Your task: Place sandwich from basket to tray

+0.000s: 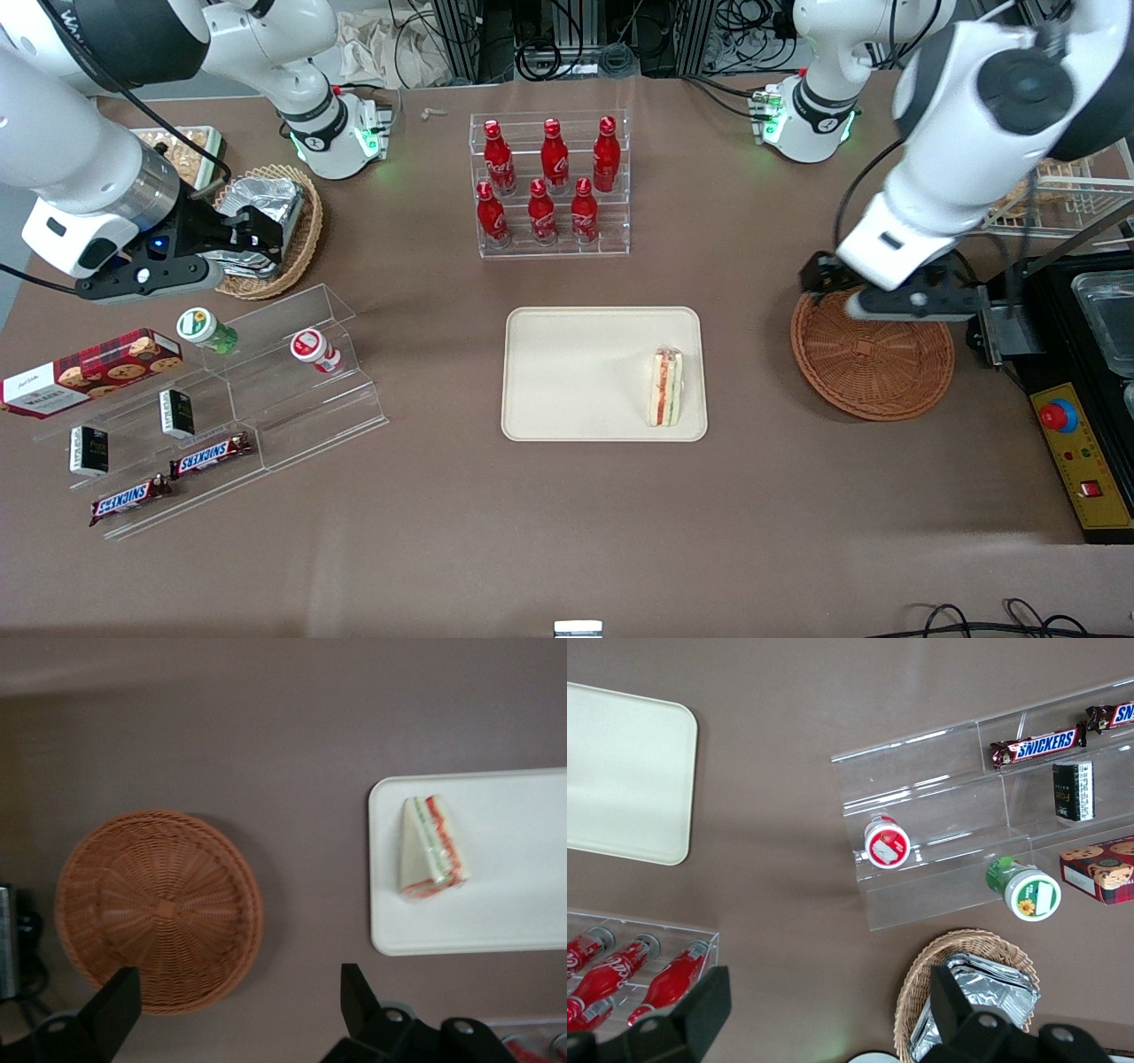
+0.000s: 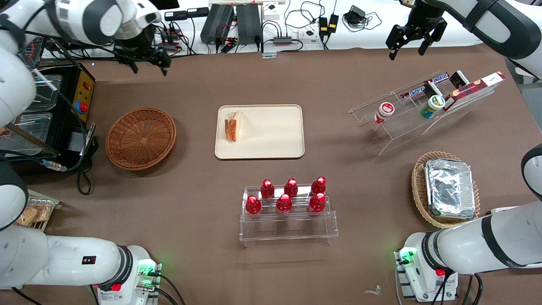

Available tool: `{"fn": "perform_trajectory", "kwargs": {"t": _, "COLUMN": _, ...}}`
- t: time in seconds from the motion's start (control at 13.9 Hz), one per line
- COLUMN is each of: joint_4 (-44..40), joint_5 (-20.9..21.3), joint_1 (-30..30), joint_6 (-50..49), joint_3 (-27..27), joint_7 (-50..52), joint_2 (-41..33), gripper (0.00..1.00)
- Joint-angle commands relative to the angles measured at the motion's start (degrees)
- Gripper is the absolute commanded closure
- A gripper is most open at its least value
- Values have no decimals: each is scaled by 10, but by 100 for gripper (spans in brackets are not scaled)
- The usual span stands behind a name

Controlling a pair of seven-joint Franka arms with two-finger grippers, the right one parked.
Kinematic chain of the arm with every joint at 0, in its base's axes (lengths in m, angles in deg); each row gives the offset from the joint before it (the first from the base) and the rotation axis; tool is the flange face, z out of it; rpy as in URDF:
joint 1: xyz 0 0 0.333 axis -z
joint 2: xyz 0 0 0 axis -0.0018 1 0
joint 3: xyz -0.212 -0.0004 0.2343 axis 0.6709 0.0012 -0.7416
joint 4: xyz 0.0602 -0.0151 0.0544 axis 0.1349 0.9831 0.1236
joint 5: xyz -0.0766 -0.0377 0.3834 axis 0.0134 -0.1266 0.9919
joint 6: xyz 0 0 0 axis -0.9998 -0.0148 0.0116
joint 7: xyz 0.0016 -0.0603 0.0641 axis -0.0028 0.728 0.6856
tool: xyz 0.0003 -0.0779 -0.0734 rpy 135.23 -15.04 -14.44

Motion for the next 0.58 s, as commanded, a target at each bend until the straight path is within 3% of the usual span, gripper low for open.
{"fn": "perform_trajectory", "kwargs": {"t": 0.0, "joint_4": 31, "joint_5": -27, "joint_1": 12, "joint_6": -30, "joint_3": -66, "joint_7": -113, "joint_2": -45, "gripper": 0}}
{"fn": "perform_trajectory", "kwargs": {"t": 0.29, "joint_4": -14, "joint_5": -26, "joint_1": 9, "joint_6": -123, "joint_3": -121, "joint_7": -207, "joint_2": -53, "gripper": 0}}
{"fn": "perform_trajectory", "kwargs": {"t": 0.5, "joint_4": -72, "joint_5": -19, "joint_1": -19, "joint_6": -163, "joint_3": -122, "joint_7": -223, "joint_2": -19, "gripper": 0}}
